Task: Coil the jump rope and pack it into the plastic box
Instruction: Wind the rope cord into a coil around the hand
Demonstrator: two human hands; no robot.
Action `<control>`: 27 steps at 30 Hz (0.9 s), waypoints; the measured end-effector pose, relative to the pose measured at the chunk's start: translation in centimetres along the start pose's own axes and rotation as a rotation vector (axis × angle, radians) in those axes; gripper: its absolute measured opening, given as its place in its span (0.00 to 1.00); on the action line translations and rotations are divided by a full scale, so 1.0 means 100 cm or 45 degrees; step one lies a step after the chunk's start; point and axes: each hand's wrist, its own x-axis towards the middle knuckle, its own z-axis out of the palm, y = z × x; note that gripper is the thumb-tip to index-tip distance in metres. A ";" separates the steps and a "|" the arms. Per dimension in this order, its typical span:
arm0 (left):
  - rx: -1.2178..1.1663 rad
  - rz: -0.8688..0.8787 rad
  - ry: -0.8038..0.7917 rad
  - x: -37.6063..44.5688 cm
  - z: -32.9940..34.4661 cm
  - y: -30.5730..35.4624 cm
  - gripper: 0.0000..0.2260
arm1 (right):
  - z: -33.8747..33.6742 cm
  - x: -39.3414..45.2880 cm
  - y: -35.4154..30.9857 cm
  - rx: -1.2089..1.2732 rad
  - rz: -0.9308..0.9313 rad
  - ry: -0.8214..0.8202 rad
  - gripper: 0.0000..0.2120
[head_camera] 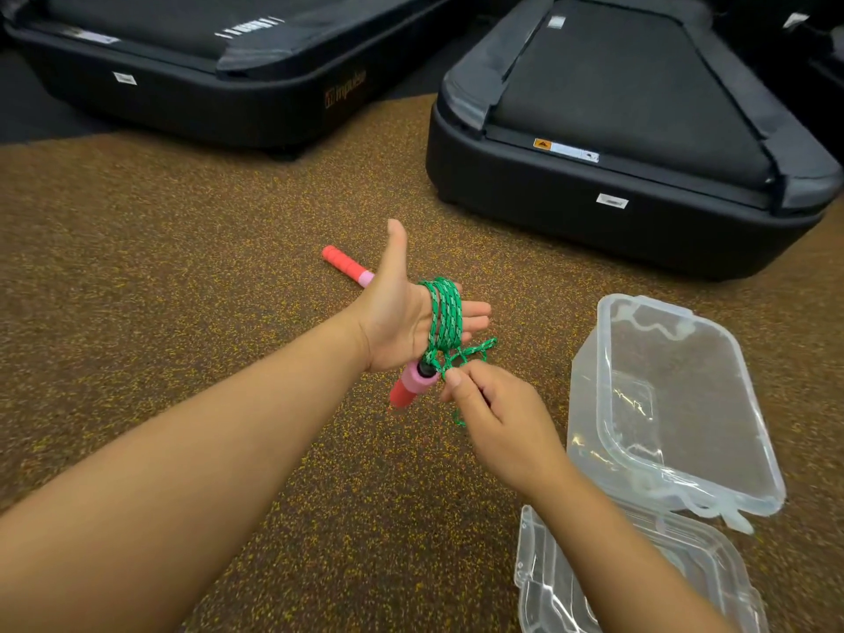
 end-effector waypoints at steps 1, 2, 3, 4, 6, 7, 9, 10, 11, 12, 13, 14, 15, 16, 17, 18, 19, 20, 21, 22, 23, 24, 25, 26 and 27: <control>0.041 -0.015 0.000 0.000 0.000 -0.001 0.54 | -0.004 0.001 -0.002 -0.003 -0.039 0.009 0.18; 0.074 -0.035 -0.004 -0.001 0.000 -0.001 0.54 | -0.008 0.002 -0.005 0.016 -0.070 0.020 0.17; 0.107 -0.063 -0.010 -0.002 0.001 -0.001 0.54 | -0.013 0.003 -0.007 0.052 -0.092 0.027 0.16; 0.150 -0.097 -0.019 -0.003 0.000 -0.002 0.53 | -0.018 0.006 -0.008 0.097 -0.106 0.031 0.14; 0.266 -0.170 -0.063 -0.005 0.000 -0.004 0.54 | -0.028 0.012 -0.010 0.183 -0.111 0.043 0.11; 0.301 -0.205 -0.108 -0.005 0.000 -0.005 0.55 | -0.033 0.016 -0.011 0.226 -0.105 0.052 0.10; 0.298 -0.285 -0.211 -0.004 -0.002 -0.006 0.57 | -0.043 0.024 -0.009 0.242 -0.105 0.085 0.08; 0.285 -0.331 -0.260 -0.003 -0.003 -0.007 0.59 | -0.046 0.027 -0.008 0.207 -0.107 0.111 0.08; 0.273 -0.379 -0.311 -0.003 -0.004 -0.007 0.60 | -0.049 0.030 -0.007 0.183 -0.101 0.133 0.08; 0.269 -0.424 -0.365 -0.003 -0.003 -0.007 0.61 | -0.051 0.032 -0.005 0.196 -0.088 0.148 0.08; 0.266 -0.465 -0.426 -0.003 -0.003 -0.007 0.61 | -0.051 0.033 -0.003 0.243 -0.061 0.151 0.07; 0.268 -0.503 -0.495 -0.004 -0.001 -0.006 0.61 | -0.051 0.034 -0.002 0.277 -0.034 0.150 0.07; 0.277 -0.538 -0.564 -0.004 0.001 -0.006 0.61 | -0.050 0.035 -0.001 0.280 -0.019 0.153 0.06; 0.297 -0.569 -0.629 -0.005 0.003 -0.005 0.61 | -0.049 0.036 0.001 0.262 -0.017 0.156 0.06; 0.321 -0.598 -0.695 -0.006 0.003 -0.004 0.59 | -0.047 0.036 0.003 0.260 -0.018 0.157 0.05; 0.354 -0.620 -0.762 -0.006 0.004 -0.003 0.56 | -0.045 0.036 0.005 0.284 -0.002 0.164 0.05; 0.391 -0.620 -0.817 -0.009 0.005 -0.002 0.50 | -0.042 0.036 0.010 0.324 0.034 0.176 0.05; 0.426 -0.589 -0.836 -0.012 0.006 -0.002 0.41 | -0.039 0.035 0.014 0.374 0.079 0.183 0.05; 0.447 -0.536 -0.812 -0.013 0.007 -0.002 0.30 | -0.036 0.033 0.019 0.428 0.124 0.174 0.05; 0.451 -0.467 -0.754 -0.014 0.007 -0.002 0.23 | -0.032 0.031 0.023 0.491 0.157 0.146 0.05; 0.440 -0.391 -0.684 -0.013 0.008 -0.002 0.18 | -0.027 0.027 0.027 0.539 0.183 0.114 0.05; 0.419 -0.321 -0.619 -0.013 0.008 -0.002 0.17 | -0.021 0.024 0.030 0.549 0.202 0.092 0.05; 0.392 -0.269 -0.570 -0.011 0.008 -0.002 0.16 | -0.016 0.020 0.031 0.536 0.220 0.080 0.07; 0.358 -0.238 -0.535 -0.010 0.008 -0.002 0.17 | -0.010 0.017 0.032 0.519 0.240 0.070 0.09; 0.310 -0.220 -0.499 -0.009 0.009 -0.004 0.17 | -0.006 0.014 0.032 0.505 0.264 0.062 0.10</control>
